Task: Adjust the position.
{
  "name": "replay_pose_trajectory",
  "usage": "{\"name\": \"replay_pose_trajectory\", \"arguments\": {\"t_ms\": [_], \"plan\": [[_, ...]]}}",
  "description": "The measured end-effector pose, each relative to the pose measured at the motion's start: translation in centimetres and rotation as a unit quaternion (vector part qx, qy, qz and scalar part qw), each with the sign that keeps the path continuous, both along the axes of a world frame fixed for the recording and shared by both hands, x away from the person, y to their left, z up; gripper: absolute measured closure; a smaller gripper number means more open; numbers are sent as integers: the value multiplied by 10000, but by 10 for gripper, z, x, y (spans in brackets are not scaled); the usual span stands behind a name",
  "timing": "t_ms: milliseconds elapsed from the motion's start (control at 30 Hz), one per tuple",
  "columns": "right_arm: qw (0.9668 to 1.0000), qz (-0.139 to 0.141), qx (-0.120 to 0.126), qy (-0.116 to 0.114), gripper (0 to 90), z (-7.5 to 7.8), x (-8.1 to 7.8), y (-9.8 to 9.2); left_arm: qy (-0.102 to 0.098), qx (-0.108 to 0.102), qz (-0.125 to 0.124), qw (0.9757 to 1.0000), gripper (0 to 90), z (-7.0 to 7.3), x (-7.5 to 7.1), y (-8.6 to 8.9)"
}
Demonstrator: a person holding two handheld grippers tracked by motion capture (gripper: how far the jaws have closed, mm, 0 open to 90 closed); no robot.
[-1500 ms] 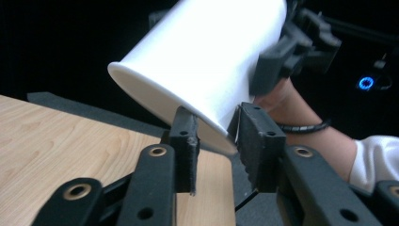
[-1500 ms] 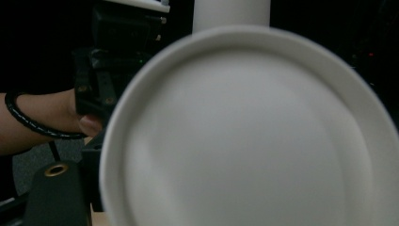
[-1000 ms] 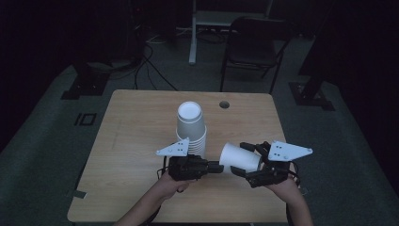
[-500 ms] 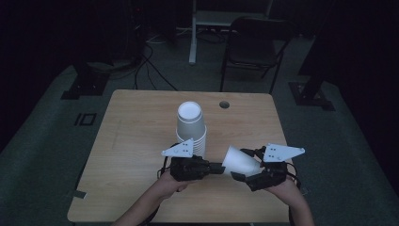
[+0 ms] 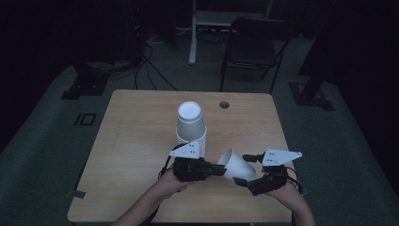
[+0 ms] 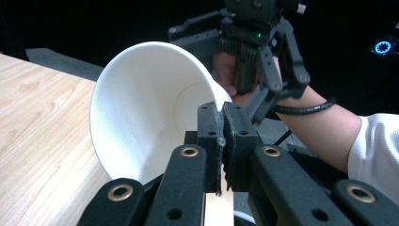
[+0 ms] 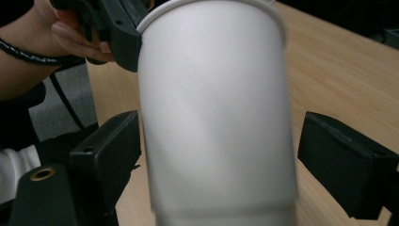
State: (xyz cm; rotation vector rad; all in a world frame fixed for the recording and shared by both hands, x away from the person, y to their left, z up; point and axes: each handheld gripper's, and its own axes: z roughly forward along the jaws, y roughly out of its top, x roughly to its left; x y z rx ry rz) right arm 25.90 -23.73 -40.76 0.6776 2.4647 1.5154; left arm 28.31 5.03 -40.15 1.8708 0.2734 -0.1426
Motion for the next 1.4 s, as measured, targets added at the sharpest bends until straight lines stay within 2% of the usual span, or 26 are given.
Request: {"name": "replay_pose_trajectory", "arguments": {"t_ms": [167,267,300,333,367,400,433,467,500,533,567,600,667,733,767,833,867,900,933,1067,1100,1133,1400], "plan": [[9999,-99,-80,-16,130,2,-4,-8,18,34,73,10000,875,1,2,-2],[9998,-86,-194,33,135,-2,-6,-5,-16,-17,1,10000,874,3,0,-5],[9992,-106,-390,44,189,-9,-7,-1,-97,16,23,9999,874,4,-2,-7],[9989,-106,-458,55,189,-12,-7,1,-56,36,31,10000,872,4,-2,-9],[9988,-115,-479,62,192,-14,-6,3,-128,125,-13,9998,873,4,-3,-11],[9986,-113,-497,104,193,-16,-5,4,-180,191,70,9996,873,4,-4,-12],[9982,-154,-568,133,193,-18,-5,5,-135,264,3,9996,873,3,-3,-14],[9979,-150,-625,126,192,-20,-5,6,-217,338,-9,9992,873,3,-5,-15],[9975,-138,-679,110,192,-21,-5,7,-214,382,52,9990,873,2,-4,-15],[9974,-154,-699,121,191,-22,-4,6,-160,413,13,9990,874,2,-3,-15],[9975,-141,-677,137,188,-22,-4,5,-202,422,52,9989,874,1,-3,-15],[9976,-164,-661,111,188,-22,-4,4,-107,411,64,9991,875,1,-2,-15],[9981,-151,-594,103,185,-21,-5,1,-126,437,59,9989,875,1,-2,-14],[9986,-182,-479,97,173,-19,-5,-2,-188,549,37,9983,878,0,-3,-15],[9987,-208,-461,89,173,-17,-5,-3,-116,566,52,9983,877,0,-2,-16],[9991,-270,-332,16,163,-13,-6,-6,-165,688,34,9975,877,-3,-2,-17],[9994,-249,-258,13,163,-12,-6,-8,-84,652,3,9978,877,-4,-2,-18],[9993,-272,-245,-19,163,-10,-7,-8,-113,653,-47,9978,877,-5,-2,-18],[9994,-257,-249,-5,163,-10,-7,-8,-83,582,8,9983,876,-5,-2,-19],[9985,-258,-488,-4,193,-18,-8,-1,12,469,58,9989,875,-3,0,-19],[9984,-262,-492,-14,194,-19,-8,0,-3,451,84,9989,875,-3,0,-19],[9984,-264,-506,-11,195,-21,-8,1,70,414,97,9991,874,-3,1,-20],[9984,-193,-520,73,191,-31,-6,13,37,252,-48,9997,870,-3,-2,-26]]}}
